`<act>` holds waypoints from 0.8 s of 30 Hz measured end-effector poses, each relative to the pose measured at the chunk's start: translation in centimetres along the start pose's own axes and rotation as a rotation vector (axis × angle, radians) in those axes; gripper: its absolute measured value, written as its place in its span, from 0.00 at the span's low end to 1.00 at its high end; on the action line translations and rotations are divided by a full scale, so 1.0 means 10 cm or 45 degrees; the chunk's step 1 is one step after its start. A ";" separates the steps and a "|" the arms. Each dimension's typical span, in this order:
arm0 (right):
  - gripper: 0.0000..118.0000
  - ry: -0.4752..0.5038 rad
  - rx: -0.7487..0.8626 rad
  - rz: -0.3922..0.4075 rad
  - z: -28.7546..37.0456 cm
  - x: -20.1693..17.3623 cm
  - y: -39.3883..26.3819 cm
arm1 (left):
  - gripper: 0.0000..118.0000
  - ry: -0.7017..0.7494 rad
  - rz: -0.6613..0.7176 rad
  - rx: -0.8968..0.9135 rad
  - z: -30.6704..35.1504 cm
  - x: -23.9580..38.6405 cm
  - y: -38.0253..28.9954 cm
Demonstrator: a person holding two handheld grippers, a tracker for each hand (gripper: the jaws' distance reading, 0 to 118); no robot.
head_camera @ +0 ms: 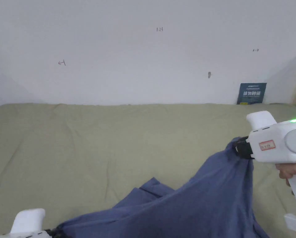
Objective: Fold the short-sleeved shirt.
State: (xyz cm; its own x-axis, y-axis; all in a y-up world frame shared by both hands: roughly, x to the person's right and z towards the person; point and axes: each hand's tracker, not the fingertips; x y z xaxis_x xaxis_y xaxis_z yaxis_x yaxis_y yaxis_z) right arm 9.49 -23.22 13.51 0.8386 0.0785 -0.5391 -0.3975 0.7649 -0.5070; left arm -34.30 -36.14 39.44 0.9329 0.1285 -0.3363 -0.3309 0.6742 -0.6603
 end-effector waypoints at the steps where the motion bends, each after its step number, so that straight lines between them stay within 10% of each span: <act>1: 0.03 0.000 0.010 0.010 0.20 0.01 0.01 | 0.00 0.004 -0.017 0.023 0.07 0.05 0.07; 13: 0.03 -0.200 0.419 0.008 2.39 0.21 0.37 | 0.00 -0.060 -0.041 0.414 1.35 0.50 1.20; 24: 0.03 -0.246 0.541 -0.059 2.78 0.20 0.75 | 0.00 0.010 -0.111 0.601 2.43 0.70 2.09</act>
State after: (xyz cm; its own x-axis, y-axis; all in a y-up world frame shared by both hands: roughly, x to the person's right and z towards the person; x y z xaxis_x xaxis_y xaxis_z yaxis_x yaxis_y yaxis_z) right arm 18.53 0.44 27.39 0.9218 0.1245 -0.3671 -0.2037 0.9613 -0.1855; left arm -31.26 -3.42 39.60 0.9528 0.0524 -0.2990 -0.1488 0.9392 -0.3096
